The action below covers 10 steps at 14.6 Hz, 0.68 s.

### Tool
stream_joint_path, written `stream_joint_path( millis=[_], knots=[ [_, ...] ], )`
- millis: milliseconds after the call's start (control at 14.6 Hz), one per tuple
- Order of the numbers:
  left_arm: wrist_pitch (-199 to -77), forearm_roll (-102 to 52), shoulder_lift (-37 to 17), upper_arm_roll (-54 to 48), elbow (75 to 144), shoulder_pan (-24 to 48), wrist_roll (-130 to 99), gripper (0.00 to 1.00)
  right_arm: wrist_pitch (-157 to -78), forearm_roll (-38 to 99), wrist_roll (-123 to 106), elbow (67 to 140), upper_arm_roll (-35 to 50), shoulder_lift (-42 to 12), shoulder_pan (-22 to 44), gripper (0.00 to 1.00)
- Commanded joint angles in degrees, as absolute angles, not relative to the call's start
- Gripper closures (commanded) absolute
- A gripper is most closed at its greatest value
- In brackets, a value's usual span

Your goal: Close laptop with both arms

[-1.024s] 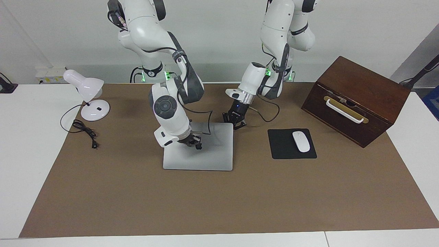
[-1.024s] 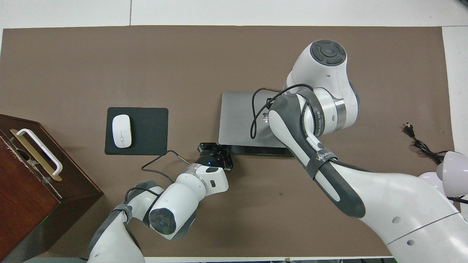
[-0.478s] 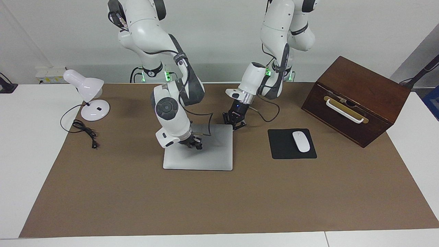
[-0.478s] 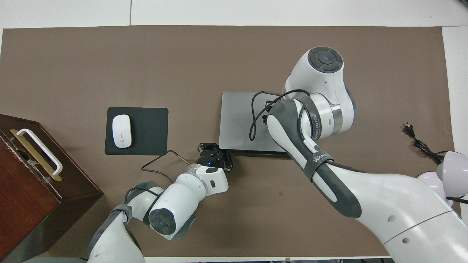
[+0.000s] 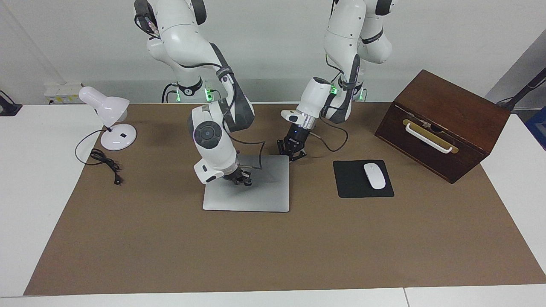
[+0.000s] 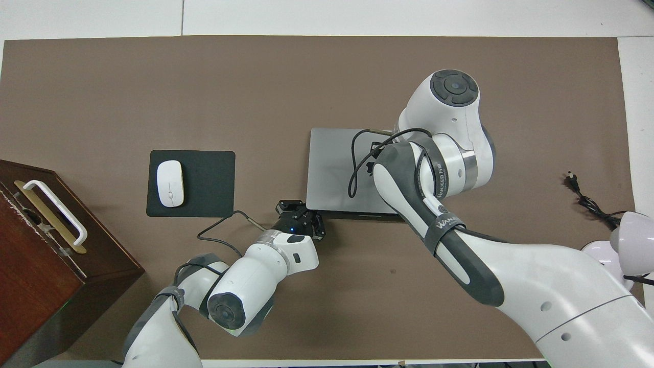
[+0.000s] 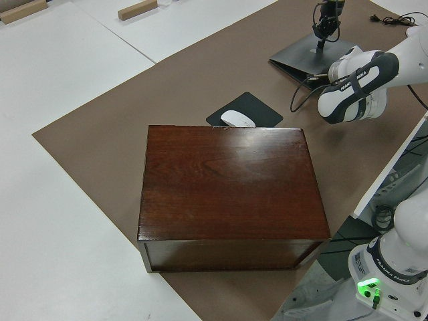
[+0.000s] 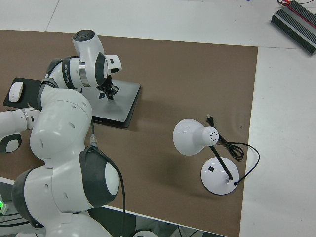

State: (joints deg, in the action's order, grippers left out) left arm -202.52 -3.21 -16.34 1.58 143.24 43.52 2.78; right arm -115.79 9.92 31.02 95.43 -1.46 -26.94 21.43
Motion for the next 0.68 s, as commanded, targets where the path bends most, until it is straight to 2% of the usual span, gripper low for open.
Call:
stream_joint_path(
  millis=[0,205,546,615],
  knots=[
    [-200.74,-3.78,-17.31,2.55,147.66,44.74,3.87,1.00,-117.25,11.25,30.23,97.74,-1.32,-25.40,21.27,1.00],
    [-200.74,-3.78,-17.31,2.55,147.66,44.65,3.87,1.00,-116.90,11.25,30.41,96.60,-1.41,-24.96,21.18,1.00],
    [-200.74,-3.78,-17.31,2.55,147.66,44.21,3.69,1.00,-117.42,9.93,29.27,94.40,-2.81,-19.52,18.73,1.00],
    [-200.74,-3.78,-17.31,2.55,147.57,44.12,3.43,1.00,-117.42,8.80,28.05,92.05,-2.90,-19.51,17.33,1.00]
  ],
)
